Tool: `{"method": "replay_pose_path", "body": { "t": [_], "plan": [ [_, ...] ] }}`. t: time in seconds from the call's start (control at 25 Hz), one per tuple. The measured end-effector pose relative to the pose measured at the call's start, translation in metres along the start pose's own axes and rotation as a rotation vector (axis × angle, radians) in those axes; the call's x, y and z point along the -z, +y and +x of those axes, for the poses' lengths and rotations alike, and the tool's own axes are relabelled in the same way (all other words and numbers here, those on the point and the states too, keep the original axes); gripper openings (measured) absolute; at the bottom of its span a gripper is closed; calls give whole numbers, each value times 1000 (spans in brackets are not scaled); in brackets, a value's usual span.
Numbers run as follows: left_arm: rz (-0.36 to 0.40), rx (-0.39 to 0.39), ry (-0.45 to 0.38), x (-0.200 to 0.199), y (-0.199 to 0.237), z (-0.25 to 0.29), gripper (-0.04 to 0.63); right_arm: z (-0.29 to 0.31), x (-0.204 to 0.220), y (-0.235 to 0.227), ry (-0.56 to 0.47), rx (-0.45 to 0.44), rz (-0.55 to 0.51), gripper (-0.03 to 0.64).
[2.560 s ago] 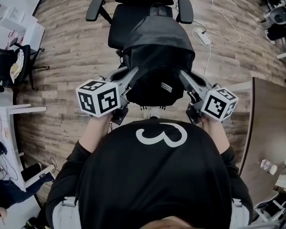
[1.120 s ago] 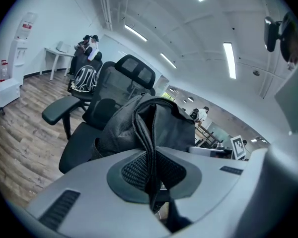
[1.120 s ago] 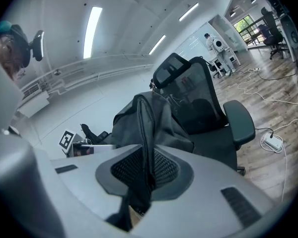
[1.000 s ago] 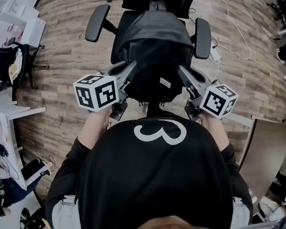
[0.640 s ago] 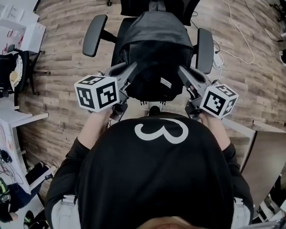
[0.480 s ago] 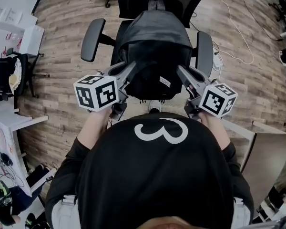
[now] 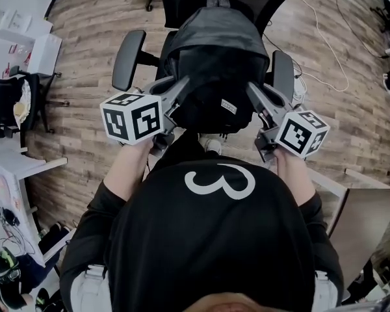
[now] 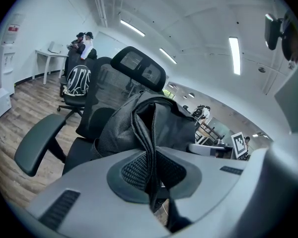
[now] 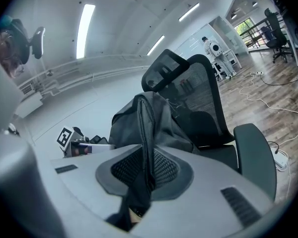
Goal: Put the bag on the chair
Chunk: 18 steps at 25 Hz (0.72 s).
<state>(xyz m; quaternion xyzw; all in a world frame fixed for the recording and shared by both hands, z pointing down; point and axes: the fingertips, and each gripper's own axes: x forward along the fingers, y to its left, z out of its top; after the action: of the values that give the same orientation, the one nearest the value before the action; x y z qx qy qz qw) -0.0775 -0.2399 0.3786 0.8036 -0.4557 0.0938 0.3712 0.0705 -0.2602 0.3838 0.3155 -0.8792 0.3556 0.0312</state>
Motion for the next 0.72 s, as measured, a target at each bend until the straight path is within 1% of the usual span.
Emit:
{"method": "replay_pose_path", "body": {
  "t": [0.2, 0.48, 0.72],
  "plan": [
    [4, 18, 25, -13, 10, 9, 37, 12, -9, -5, -9, 32, 21, 63],
    [16, 50, 83, -36, 39, 34, 37, 41, -19, -22, -24, 90, 75, 63],
    [23, 83, 121, -60, 59, 57, 37, 65, -38, -39, -50, 138, 97, 63]
  ]
}}
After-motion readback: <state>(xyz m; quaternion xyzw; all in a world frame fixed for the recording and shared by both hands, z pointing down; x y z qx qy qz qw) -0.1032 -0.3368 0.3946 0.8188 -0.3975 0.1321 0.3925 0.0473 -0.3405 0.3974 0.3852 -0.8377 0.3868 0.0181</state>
